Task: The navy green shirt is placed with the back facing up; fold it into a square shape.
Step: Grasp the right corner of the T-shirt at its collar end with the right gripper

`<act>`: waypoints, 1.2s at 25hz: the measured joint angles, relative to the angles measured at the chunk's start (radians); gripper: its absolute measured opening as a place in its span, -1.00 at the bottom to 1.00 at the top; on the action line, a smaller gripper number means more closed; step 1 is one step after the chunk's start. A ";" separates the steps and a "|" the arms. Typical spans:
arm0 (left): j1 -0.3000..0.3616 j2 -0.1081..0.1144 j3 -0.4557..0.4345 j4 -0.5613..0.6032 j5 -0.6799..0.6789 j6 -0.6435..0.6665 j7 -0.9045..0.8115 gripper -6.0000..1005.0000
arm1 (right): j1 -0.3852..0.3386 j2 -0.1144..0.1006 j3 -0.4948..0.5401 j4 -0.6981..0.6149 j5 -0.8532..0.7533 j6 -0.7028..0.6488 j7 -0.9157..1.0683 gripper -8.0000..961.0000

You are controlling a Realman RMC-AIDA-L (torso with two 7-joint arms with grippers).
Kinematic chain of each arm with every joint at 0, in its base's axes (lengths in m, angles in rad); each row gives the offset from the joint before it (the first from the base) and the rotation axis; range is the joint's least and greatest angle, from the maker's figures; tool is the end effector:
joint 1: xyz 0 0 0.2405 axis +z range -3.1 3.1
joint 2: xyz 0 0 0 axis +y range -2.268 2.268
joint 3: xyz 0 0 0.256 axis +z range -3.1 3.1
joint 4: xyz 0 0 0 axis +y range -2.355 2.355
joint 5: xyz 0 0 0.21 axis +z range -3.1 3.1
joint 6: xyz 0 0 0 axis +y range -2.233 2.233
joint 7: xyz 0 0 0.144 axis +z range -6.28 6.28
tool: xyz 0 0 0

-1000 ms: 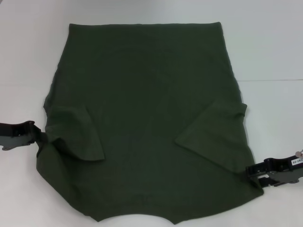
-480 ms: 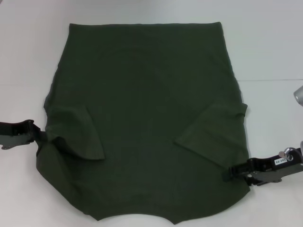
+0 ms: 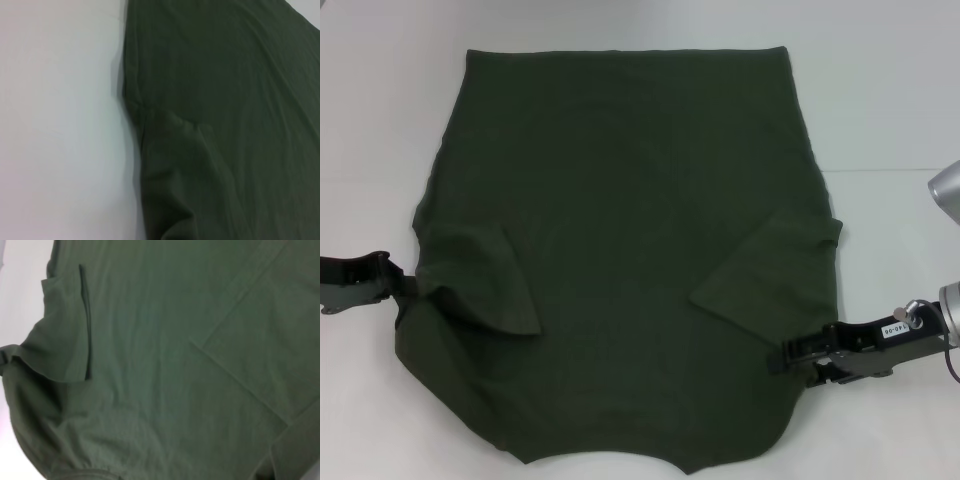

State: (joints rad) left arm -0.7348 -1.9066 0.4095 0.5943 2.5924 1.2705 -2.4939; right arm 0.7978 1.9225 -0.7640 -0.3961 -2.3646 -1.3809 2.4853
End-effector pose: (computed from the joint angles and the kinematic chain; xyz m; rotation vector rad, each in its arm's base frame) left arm -0.3189 0.4007 0.0768 -1.9004 -1.8352 -0.3180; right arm 0.2695 0.3773 -0.0019 -2.2862 1.9756 0.1425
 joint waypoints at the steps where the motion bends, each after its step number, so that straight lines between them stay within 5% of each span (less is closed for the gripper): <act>1: 0.000 0.000 0.000 0.000 0.000 0.000 0.000 -0.98 | 0.001 0.000 0.000 0.000 0.003 -0.004 0.000 0.62; 11: 0.000 0.000 -0.003 0.000 0.000 -0.001 0.003 -0.98 | -0.008 0.006 0.001 -0.001 0.079 0.018 -0.003 0.62; 23: 0.000 0.000 -0.003 0.002 0.000 0.000 0.007 -0.98 | 0.001 0.062 0.062 -0.002 0.090 0.078 -0.004 0.62; 30: 0.001 0.000 -0.003 0.002 0.000 -0.002 0.007 -0.98 | -0.013 0.047 0.096 -0.004 0.141 0.093 -0.006 0.62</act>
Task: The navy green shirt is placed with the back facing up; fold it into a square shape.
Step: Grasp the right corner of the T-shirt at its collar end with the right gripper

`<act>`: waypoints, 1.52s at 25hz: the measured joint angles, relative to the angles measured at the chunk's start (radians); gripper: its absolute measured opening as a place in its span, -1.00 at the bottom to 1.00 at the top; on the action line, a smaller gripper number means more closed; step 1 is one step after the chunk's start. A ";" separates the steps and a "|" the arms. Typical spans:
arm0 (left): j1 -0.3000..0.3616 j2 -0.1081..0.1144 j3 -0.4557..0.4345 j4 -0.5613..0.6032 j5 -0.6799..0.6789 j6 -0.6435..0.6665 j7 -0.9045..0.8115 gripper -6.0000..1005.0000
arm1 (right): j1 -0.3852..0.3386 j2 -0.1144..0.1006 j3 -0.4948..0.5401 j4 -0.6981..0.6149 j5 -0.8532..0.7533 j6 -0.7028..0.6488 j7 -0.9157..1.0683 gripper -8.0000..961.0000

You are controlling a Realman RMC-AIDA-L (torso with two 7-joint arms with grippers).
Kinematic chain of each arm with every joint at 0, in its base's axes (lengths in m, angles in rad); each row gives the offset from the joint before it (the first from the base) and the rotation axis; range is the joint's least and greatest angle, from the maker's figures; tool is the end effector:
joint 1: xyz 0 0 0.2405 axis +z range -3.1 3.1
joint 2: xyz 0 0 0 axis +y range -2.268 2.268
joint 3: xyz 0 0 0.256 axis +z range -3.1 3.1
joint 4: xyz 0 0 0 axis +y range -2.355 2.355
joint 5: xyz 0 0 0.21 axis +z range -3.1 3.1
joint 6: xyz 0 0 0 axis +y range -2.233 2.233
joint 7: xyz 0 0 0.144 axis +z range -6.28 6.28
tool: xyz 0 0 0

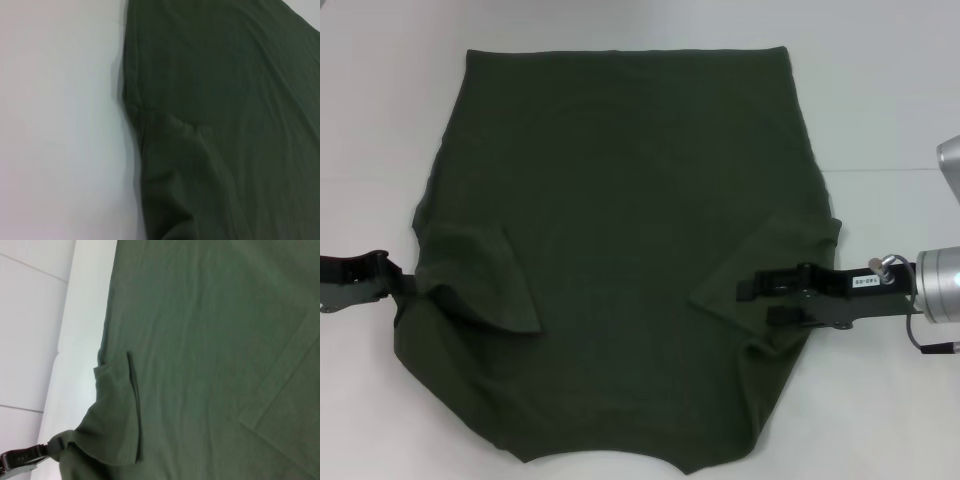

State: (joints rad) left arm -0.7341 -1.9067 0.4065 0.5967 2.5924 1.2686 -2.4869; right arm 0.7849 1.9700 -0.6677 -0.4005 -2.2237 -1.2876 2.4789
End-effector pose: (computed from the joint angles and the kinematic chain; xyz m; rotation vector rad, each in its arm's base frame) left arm -0.3193 0.4009 0.0778 -1.9017 -1.8262 -0.3194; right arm 0.2543 0.3936 -0.0093 -2.1554 2.0187 0.5028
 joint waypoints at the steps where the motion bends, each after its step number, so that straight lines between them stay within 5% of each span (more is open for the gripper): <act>1: 0.000 0.000 0.000 0.000 0.000 0.000 0.000 -0.98 | 0.000 -0.003 -0.002 0.002 0.000 0.000 0.000 0.62; 12: 0.001 -0.001 0.000 -0.001 0.000 0.000 0.000 -0.98 | -0.007 -0.025 -0.034 0.003 -0.007 -0.026 0.009 0.62; 24: 0.005 -0.002 0.000 -0.003 0.000 0.000 0.002 -0.98 | -0.072 -0.175 -0.046 0.001 -0.080 -0.161 0.029 0.62; 29: 0.001 -0.002 0.000 -0.004 0.000 0.000 0.002 -0.98 | -0.065 -0.180 -0.052 0.001 -0.171 -0.170 0.030 0.62; 38: -0.001 -0.002 0.000 -0.005 0.000 0.000 0.002 -0.98 | -0.050 -0.152 -0.086 0.002 -0.204 -0.157 0.027 0.62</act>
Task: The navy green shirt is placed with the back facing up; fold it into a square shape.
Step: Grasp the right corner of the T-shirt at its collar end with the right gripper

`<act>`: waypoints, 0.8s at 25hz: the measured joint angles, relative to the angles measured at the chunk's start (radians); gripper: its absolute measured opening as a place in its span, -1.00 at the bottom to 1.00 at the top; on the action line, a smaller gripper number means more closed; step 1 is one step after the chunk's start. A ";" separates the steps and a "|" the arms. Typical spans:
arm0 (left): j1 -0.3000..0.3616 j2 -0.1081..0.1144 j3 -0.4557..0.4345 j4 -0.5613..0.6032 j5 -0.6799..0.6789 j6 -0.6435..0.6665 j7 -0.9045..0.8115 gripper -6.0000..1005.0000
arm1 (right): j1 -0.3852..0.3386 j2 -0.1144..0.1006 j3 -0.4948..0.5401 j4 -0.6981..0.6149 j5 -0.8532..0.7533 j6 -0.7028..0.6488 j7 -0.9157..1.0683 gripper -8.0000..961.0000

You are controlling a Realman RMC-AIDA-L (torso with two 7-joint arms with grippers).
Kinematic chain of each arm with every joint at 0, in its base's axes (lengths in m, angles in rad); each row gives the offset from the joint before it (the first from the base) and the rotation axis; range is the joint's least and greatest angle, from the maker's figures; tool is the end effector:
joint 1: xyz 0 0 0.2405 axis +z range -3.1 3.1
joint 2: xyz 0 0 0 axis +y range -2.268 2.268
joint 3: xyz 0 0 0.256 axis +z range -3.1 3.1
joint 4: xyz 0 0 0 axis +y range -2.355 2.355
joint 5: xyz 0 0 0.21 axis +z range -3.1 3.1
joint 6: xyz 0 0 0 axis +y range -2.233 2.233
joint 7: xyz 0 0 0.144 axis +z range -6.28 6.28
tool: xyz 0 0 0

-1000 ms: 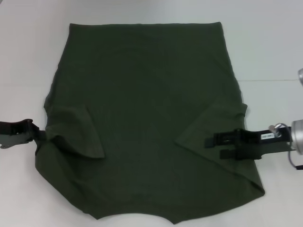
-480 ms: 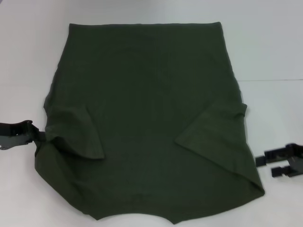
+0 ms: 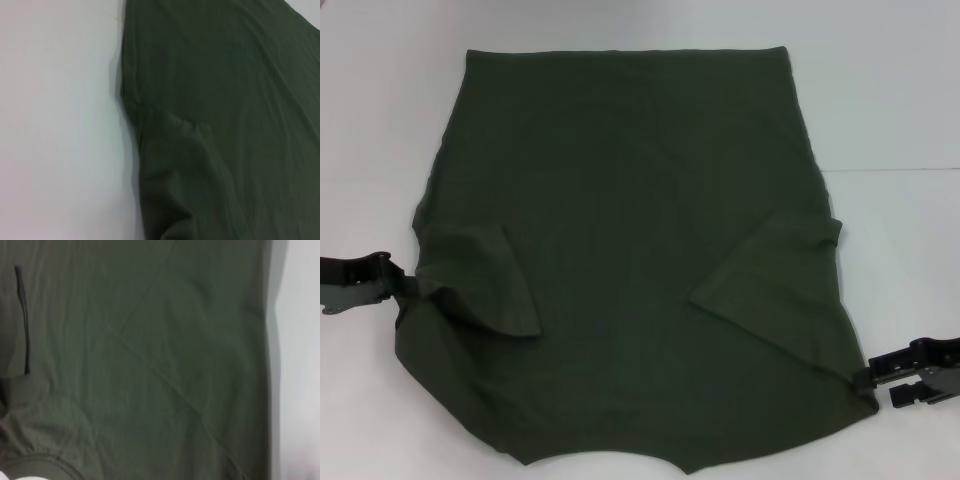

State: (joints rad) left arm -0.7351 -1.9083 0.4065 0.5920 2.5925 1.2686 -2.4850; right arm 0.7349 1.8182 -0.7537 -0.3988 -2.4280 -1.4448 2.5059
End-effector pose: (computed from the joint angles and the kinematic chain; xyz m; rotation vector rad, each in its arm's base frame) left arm -0.3189 0.4006 0.0758 -1.9063 -1.8297 -0.3186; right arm 0.3117 0.3635 0.0463 -2.1698 2.0238 0.0287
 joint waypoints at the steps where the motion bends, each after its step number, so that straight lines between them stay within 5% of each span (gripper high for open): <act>1: 0.000 0.000 0.000 0.000 0.000 0.000 0.000 -0.98 | 0.001 0.003 -0.002 0.000 0.000 0.004 0.000 0.62; 20: 0.003 -0.002 0.000 0.000 -0.010 -0.006 0.000 -0.98 | 0.012 0.044 -0.032 0.001 -0.003 0.067 0.000 0.62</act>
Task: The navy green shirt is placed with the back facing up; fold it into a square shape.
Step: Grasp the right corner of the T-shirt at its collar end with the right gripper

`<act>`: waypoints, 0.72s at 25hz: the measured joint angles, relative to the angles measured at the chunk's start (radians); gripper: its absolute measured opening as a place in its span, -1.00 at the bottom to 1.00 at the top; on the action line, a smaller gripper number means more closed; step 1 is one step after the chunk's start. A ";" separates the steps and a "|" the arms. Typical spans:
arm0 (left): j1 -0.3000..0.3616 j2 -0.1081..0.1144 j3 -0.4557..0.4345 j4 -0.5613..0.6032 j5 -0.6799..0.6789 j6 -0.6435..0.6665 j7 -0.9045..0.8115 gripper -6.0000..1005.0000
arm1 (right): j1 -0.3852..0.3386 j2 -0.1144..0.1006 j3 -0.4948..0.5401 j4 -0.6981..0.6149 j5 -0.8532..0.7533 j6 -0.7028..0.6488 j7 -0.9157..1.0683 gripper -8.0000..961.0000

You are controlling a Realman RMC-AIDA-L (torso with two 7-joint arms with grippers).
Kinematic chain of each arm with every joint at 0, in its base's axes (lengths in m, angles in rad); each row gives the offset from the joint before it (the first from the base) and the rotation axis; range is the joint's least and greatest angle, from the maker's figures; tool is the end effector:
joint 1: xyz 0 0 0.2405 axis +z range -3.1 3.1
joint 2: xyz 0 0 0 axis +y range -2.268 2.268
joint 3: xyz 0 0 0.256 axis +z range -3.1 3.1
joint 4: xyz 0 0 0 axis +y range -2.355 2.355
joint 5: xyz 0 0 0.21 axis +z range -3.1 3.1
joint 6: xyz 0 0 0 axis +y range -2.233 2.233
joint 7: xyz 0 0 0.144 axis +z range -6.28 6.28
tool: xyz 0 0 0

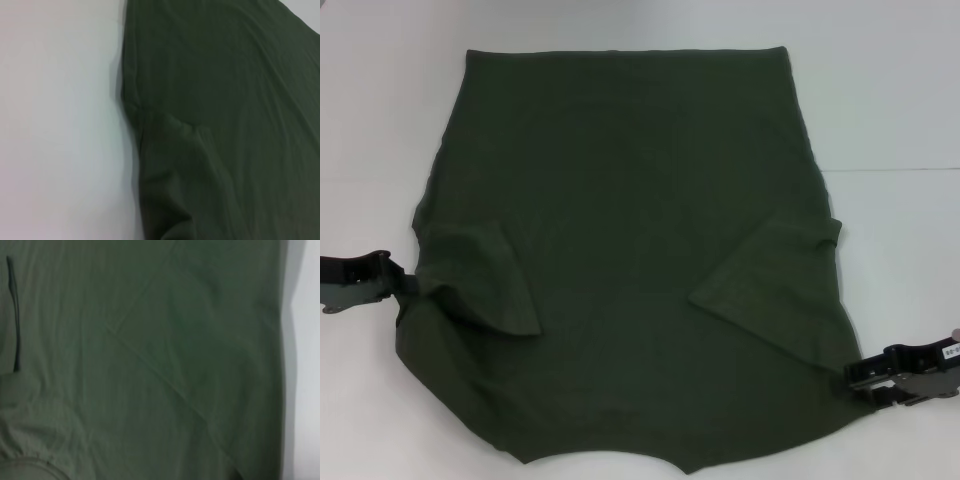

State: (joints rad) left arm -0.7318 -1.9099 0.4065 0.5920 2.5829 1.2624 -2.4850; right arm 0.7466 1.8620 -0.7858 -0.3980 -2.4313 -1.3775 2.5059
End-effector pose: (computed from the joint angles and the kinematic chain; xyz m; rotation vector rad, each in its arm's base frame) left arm -0.3195 0.4006 0.0756 -1.8987 -1.8307 -0.3315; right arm 0.3075 0.3668 0.0252 -2.1785 1.9856 0.0051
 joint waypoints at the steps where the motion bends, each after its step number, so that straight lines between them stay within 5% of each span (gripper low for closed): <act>1: 0.000 0.000 0.000 0.000 0.000 0.000 0.000 -0.98 | 0.001 0.004 0.000 0.000 0.000 0.003 -0.001 0.62; 18: -0.003 0.002 0.001 0.000 -0.016 -0.003 0.000 -0.98 | 0.027 0.074 0.009 0.003 0.034 0.040 -0.025 0.62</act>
State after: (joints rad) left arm -0.7345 -1.9084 0.4078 0.5921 2.5667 1.2593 -2.4850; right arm 0.7736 1.9365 -0.7764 -0.3947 -2.3975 -1.3372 2.4805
